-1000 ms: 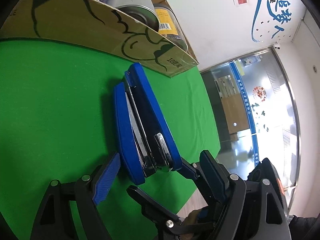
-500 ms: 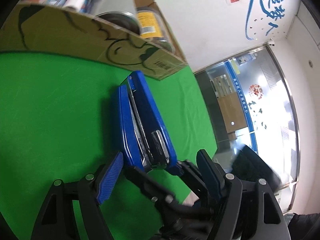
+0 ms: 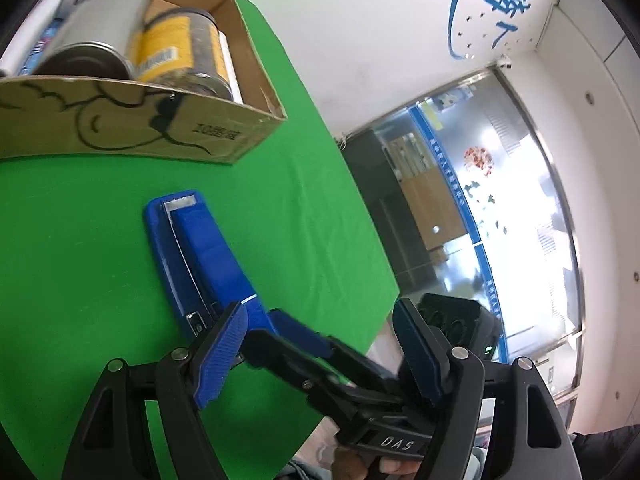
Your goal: Organize rigid objects
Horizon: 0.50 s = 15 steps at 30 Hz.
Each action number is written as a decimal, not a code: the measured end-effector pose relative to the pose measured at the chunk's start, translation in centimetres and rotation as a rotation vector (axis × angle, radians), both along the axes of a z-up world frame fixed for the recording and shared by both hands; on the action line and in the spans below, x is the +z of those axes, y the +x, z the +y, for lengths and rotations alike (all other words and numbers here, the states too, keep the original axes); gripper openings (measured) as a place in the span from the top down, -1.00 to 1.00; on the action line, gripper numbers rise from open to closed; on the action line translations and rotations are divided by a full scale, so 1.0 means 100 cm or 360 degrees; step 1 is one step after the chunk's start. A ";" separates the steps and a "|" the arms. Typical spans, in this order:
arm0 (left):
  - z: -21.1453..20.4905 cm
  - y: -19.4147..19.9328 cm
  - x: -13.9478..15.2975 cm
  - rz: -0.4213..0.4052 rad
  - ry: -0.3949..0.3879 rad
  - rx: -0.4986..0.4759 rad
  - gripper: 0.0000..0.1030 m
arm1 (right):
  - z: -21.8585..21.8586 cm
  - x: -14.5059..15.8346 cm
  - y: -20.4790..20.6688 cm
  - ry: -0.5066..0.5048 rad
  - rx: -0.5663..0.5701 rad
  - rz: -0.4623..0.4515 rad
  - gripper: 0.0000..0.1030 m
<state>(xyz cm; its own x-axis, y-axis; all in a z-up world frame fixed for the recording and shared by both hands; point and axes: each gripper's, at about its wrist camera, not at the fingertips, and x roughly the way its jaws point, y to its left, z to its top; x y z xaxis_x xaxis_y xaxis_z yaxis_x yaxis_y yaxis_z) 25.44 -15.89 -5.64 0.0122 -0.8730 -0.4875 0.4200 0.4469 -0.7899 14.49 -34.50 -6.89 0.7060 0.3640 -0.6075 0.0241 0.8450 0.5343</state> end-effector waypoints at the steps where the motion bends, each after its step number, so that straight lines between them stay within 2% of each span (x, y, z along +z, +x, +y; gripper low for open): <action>1: 0.000 -0.001 0.000 -0.0014 0.0017 0.0003 -0.41 | -0.003 0.002 -0.002 -0.0035 -0.0017 -0.0007 -0.28; 2: 0.000 -0.001 0.002 -0.0045 0.0043 0.0018 -0.42 | -0.005 0.005 -0.005 -0.0088 -0.0024 -0.0015 -0.28; 4: 0.003 -0.004 0.007 -0.0113 0.0102 0.0065 -0.64 | -0.006 0.008 0.002 -0.0210 -0.0027 -0.0035 -0.34; 6: 0.014 -0.006 0.012 -0.0250 0.0219 0.0194 -1.00 | 0.001 0.011 0.002 -0.0337 0.0008 -0.0074 -0.45; 7: 0.021 -0.008 0.013 -0.0320 0.0263 0.0265 -0.99 | 0.005 0.011 0.002 -0.0391 0.0029 -0.0093 -0.52; 9: 0.028 -0.009 0.013 -0.0380 0.0337 0.0306 -0.99 | 0.019 0.012 0.002 -0.0520 0.0079 -0.0150 -0.56; 12: 0.038 -0.012 0.004 -0.0364 0.0441 0.0355 -0.99 | 0.039 0.007 0.002 -0.0729 0.0159 -0.0170 -0.58; 15: 0.049 -0.013 -0.010 -0.0284 0.0478 0.0375 -0.99 | 0.051 -0.003 0.005 -0.0852 0.0193 -0.0092 -0.57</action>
<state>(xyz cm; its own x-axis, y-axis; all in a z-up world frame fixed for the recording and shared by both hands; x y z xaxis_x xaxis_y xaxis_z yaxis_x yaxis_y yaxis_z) 24.18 -10.96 -6.66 0.3019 -0.6559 -0.6919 0.3975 0.7463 -0.5339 15.00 -29.41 -7.23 0.7158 0.0953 -0.6917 -0.1066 0.9939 0.0267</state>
